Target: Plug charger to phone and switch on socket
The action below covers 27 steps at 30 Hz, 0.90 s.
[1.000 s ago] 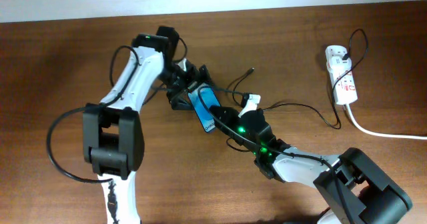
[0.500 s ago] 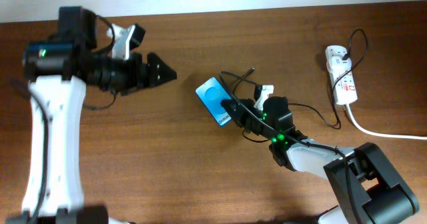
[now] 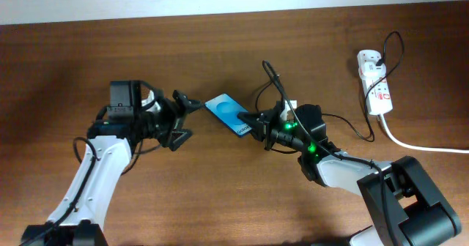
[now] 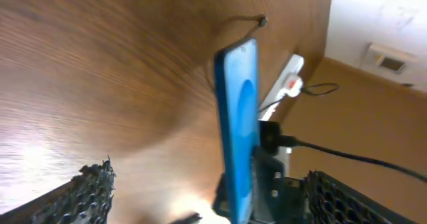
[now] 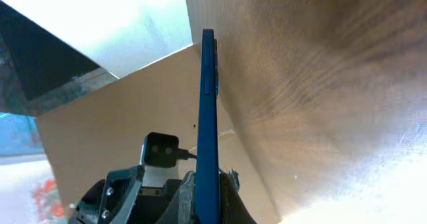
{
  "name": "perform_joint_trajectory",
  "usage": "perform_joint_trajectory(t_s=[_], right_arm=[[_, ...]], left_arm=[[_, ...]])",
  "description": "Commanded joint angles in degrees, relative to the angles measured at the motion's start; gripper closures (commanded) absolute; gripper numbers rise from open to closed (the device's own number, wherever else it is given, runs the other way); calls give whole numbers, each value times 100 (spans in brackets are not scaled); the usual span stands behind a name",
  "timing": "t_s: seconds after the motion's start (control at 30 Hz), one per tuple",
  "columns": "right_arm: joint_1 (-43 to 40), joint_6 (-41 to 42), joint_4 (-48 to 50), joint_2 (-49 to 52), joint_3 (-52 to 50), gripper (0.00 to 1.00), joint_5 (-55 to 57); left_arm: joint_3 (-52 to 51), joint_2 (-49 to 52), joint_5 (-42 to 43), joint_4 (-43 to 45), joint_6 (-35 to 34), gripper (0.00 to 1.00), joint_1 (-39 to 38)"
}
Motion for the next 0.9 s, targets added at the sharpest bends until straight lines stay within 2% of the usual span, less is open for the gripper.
perform_joint_trajectory(t_s=[0.0,0.17,0.23,0.3,0.4,0.43,0.53,0.6,0.67,0.8,0.87], right_arm=[[-26,723,101,-35,107,96,-586],[-26,1335,105,-35,107,96,-1008],[-9,1338,109,-35,107,96,-1014],[87,1478,337,-35,107,96,-1027],[247,1829,752,-35,107,96,-1005],[271,1829,769,-35,107,96,-992],[275,1829,776,-35,107,96,-1019],[275,1829,776,-35,107,96,-1056],[275,1829,774,-35,107,96,-1054],[275,1829,776,-35,107,96,-1049],[280,1832,778,-35,107,96,-1051]], left_arm=[[-42,-151,-470,313,-1416,13,-404],[-42,-151,-675,520,-1950,17,-704],[-42,-151,-732,562,-2131,23,-787],[-42,-151,-874,564,-2400,26,-894],[-42,-151,-955,568,-2417,30,-1010],[-42,-151,-966,570,-2417,34,-1029],[-42,-151,-968,675,-2415,53,-1034],[-42,-151,-973,678,-2415,57,-1034],[-42,-151,-970,772,-2415,69,-1034],[-42,-151,-970,1069,-2413,78,-1102],[-42,-151,-1084,1233,-2413,79,-1235]])
